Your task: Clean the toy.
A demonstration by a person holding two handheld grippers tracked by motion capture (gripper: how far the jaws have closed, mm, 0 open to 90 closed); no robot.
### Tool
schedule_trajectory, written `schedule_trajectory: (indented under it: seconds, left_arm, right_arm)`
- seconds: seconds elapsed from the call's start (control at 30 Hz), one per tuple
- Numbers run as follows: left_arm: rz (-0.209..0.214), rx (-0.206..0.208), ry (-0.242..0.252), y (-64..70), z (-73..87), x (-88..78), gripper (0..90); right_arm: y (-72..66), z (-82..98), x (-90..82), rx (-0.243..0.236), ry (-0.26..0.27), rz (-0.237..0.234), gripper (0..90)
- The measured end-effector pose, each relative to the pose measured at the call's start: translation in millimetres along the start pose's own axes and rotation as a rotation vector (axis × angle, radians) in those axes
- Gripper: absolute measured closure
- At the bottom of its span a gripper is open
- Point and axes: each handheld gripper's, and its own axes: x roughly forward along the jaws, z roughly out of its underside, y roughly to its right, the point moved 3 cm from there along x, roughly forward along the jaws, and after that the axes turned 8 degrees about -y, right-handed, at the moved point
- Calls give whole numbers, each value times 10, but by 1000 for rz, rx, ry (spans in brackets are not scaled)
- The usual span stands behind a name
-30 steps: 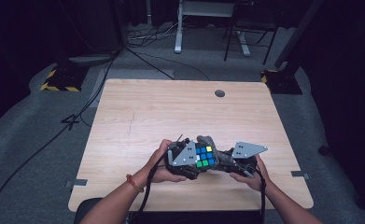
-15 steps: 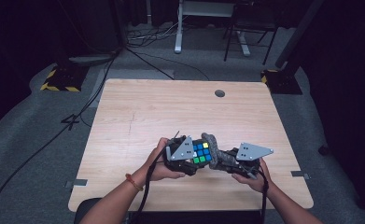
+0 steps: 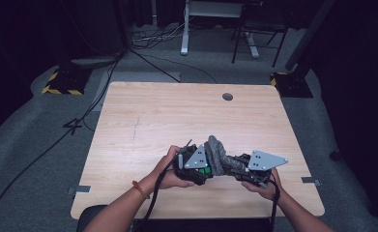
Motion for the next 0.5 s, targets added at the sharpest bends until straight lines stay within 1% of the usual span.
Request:
schedule_trajectory:
  seconds: [0.03,0.07,0.13,0.17,0.23,0.27,0.3,0.4,0.43,0.47,0.5]
  left_arm:
    - [1,15,-18,16,-1,28,329]
    - [-1,20,-21,31,-6,44,329]
    - [-2,14,-11,18,-12,29,331]
    - [-9,15,0,-2,-13,2,331]
    - [-13,-8,40,-44,-18,-74,332]
    - [-18,-19,58,-60,-22,-114,332]
    - [-30,-19,69,-73,-27,-144,332]
    - [-53,-26,115,-94,-43,-237,332]
    - [-58,-27,127,-94,-48,-261,332]
    - [-52,-27,139,-92,-52,-278,332]
    - [-52,-28,143,-88,-56,-285,333]
  right_arm:
    - [-11,-11,3,-7,-3,-3,715]
    - [-23,-20,11,-15,-7,3,715]
    - [-16,-22,13,-17,-10,18,716]
    - [5,-15,8,-11,-14,31,716]
    - [67,14,-2,11,-31,57,717]
    - [104,41,1,24,-46,66,717]
    - [142,75,14,39,-64,70,717]
    - [228,200,99,84,-124,55,717]
    - [238,235,135,86,-148,49,716]
    - [247,265,171,96,-170,30,716]
    - [251,288,198,107,-175,14,716]
